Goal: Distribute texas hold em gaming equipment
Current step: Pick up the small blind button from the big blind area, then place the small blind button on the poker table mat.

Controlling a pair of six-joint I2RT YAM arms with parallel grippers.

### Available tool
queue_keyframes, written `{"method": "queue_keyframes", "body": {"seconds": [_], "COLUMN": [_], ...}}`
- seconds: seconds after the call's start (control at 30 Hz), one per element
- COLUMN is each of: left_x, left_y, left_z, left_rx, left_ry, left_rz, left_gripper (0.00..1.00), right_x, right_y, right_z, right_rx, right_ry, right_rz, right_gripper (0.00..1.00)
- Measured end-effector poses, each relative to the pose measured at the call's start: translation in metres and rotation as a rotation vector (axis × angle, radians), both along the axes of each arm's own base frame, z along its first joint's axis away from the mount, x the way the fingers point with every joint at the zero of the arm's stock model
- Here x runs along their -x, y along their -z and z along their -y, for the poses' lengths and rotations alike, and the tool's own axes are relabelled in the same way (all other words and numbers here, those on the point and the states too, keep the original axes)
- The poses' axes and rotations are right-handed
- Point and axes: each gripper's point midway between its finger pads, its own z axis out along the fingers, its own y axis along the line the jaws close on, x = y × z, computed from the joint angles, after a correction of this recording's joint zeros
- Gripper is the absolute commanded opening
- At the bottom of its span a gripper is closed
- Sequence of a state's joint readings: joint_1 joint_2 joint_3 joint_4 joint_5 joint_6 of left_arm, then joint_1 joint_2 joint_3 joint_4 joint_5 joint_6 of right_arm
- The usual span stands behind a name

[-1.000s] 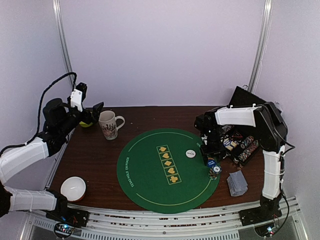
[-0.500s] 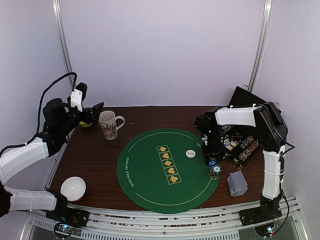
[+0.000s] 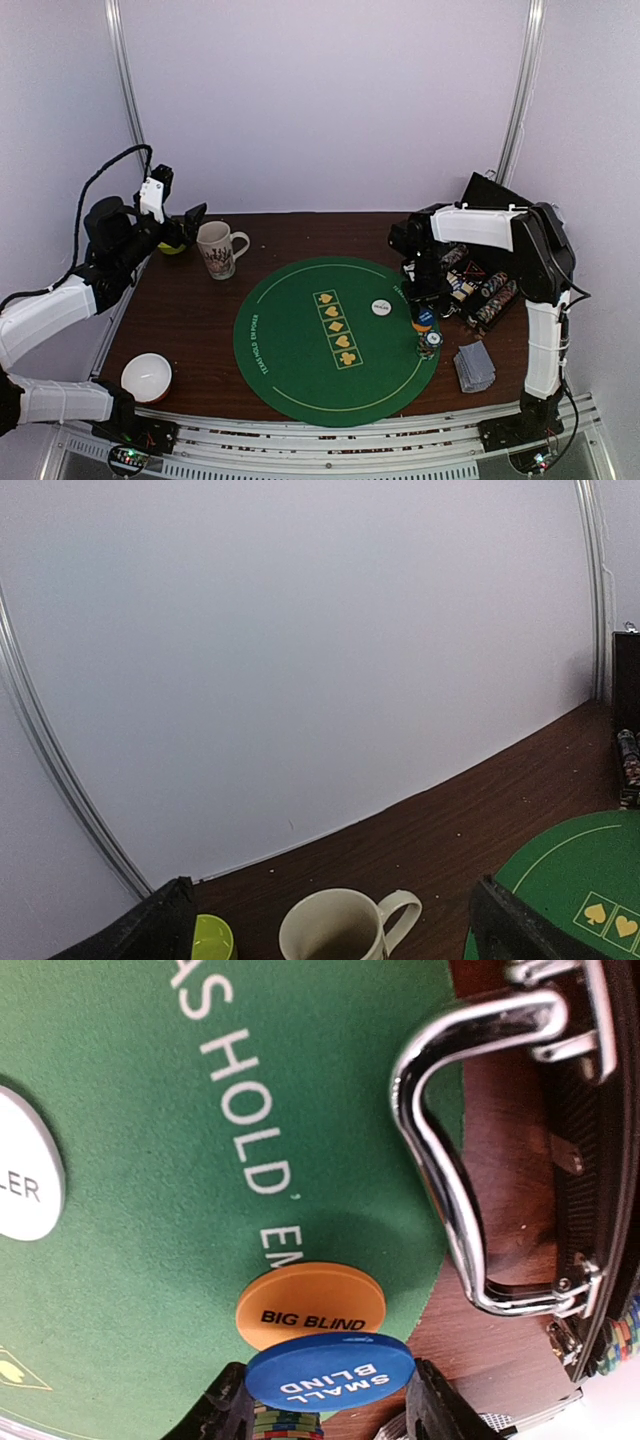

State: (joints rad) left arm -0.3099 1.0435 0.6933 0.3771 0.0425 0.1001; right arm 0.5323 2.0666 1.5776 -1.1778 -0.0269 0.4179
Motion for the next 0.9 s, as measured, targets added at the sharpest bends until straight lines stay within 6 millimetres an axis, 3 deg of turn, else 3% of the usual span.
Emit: {"method": "queue_keyframes", "body": {"seconds": [0.2, 0.3, 0.4, 0.47, 0.57, 0.73, 0.83, 0.9], "left_x": [0.001, 0.001, 0.001, 0.001, 0.001, 0.002, 0.002, 0.003], "left_y": [-0.005, -0.005, -0.005, -0.005, -0.006, -0.006, -0.007, -0.008], "left_z": [0.000, 0.000, 0.001, 0.001, 0.001, 0.001, 0.001, 0.000], "left_rx": [0.005, 0.006, 0.006, 0.007, 0.007, 0.014, 0.020, 0.025], "left_ry": [0.000, 0.003, 0.007, 0.007, 0.007, 0.007, 0.007, 0.008], "left_rz": [0.020, 0.020, 0.019, 0.019, 0.020, 0.018, 0.019, 0.022], "left_gripper": [0.98, 0.98, 0.98, 0.98, 0.98, 0.98, 0.98, 0.98], "right_x": [-0.019, -0.043, -0.048, -0.029, 0.023, 0.114, 0.153, 0.167], "right_y": [-0.026, -0.061, -0.091, -0.098, -0.081, -0.038, -0.026, -0.025], "right_z": [-0.010, -0.043, -0.093, -0.127, -0.161, -0.177, -0.185, -0.194], "right_rx": [-0.016, -0.091, -0.170, -0.206, -0.213, -0.145, -0.129, -0.145], "right_ry": [-0.013, -0.069, -0.168, -0.257, -0.376, -0.495, -0.531, -0.545], "right_rz": [0.064, 0.177, 0.275, 0.286, 0.213, 0.056, 0.013, 0.015], "right_gripper": [0.41, 0.41, 0.41, 0.41, 0.41, 0.41, 0.41, 0.41]}}
